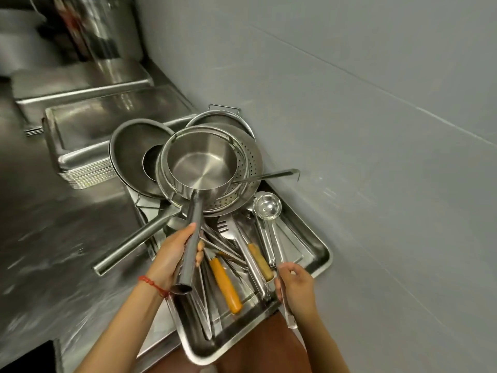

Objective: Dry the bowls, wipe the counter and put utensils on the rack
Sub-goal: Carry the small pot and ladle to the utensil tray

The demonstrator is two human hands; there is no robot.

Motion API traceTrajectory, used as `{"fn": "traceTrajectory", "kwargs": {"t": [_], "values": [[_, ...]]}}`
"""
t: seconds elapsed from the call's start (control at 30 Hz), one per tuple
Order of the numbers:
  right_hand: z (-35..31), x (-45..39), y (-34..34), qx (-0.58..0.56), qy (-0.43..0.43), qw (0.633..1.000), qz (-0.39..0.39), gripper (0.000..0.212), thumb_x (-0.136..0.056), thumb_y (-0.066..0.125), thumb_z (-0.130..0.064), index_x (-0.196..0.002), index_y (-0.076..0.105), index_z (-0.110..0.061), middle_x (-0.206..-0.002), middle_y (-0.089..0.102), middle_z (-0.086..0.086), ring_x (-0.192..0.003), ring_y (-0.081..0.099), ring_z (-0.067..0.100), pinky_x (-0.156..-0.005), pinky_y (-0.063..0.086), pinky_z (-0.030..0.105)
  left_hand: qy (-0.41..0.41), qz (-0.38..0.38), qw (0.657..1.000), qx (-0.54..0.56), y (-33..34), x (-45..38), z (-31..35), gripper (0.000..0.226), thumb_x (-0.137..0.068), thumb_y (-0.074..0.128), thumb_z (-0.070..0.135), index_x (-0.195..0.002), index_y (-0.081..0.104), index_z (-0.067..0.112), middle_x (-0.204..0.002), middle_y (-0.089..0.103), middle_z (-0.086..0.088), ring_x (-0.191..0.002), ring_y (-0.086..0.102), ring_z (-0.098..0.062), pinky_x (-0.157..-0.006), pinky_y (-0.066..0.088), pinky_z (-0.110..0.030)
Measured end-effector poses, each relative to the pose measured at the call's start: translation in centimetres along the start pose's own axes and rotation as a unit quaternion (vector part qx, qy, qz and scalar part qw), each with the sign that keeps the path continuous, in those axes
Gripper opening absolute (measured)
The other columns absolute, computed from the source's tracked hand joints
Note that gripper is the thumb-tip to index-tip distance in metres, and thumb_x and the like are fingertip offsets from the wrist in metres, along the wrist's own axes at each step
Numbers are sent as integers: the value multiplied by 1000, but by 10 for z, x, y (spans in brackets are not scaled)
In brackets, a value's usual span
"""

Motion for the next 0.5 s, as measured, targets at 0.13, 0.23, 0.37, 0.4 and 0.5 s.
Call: {"fn": "traceTrajectory", "kwargs": {"t": [0.13, 0.23, 0.37, 0.4, 0.5], "values": [[5, -18, 6, 6, 11, 1000, 6, 12, -91, 49, -5, -84, 58, -3, -41, 50, -3, -33, 42, 8, -35, 38, 19, -20, -7, 1000, 2, 6, -17, 10, 30, -94, 41, 34, -83, 52, 8, -45, 52, 0, -32, 47, -12, -31, 42, -17], [9, -24, 12, 7, 13, 1000, -6, 12, -91, 49, -4, -81, 56, -3, -43, 51, -3, -34, 44, 9, -36, 39, 20, -50, -5, 998, 36, 9, -27, 13, 32, -95, 39, 37, -87, 51, 8, -43, 53, 1, -31, 48, -10, -31, 42, -15], [19, -23, 18, 23, 24, 999, 1, 10, -91, 50, -8, -86, 56, -1, -51, 54, 4, -38, 48, 11, -39, 42, 21, -61, 7, 998, 19, 6, -36, 13, 35, -93, 41, 41, -93, 52, 7, -48, 55, 0, -36, 50, -11, -34, 45, -17], [20, -23, 18, 29, 30, 999, 4, 10, -91, 50, -9, -88, 56, -1, -51, 55, 5, -38, 48, 12, -39, 42, 21, -62, 12, 998, 3, 5, -37, 11, 36, -93, 42, 41, -93, 54, 7, -50, 56, -1, -37, 51, -12, -35, 45, -18], [21, -26, 18, 64, 30, 997, -4, 9, -92, 50, -10, -88, 55, -4, -54, 59, 7, -40, 53, 13, -42, 47, 23, -55, 33, 997, -52, 3, -36, 10, 39, -92, 43, 43, -96, 56, 7, -59, 58, -6, -43, 54, -15, -38, 48, -22]]}}
Point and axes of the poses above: each hand's wrist, its own x-axis away from the middle knuckle, its own y-axis out of the palm, z = x × y, the point moved 3 cm from there along -x, towards the middle knuckle
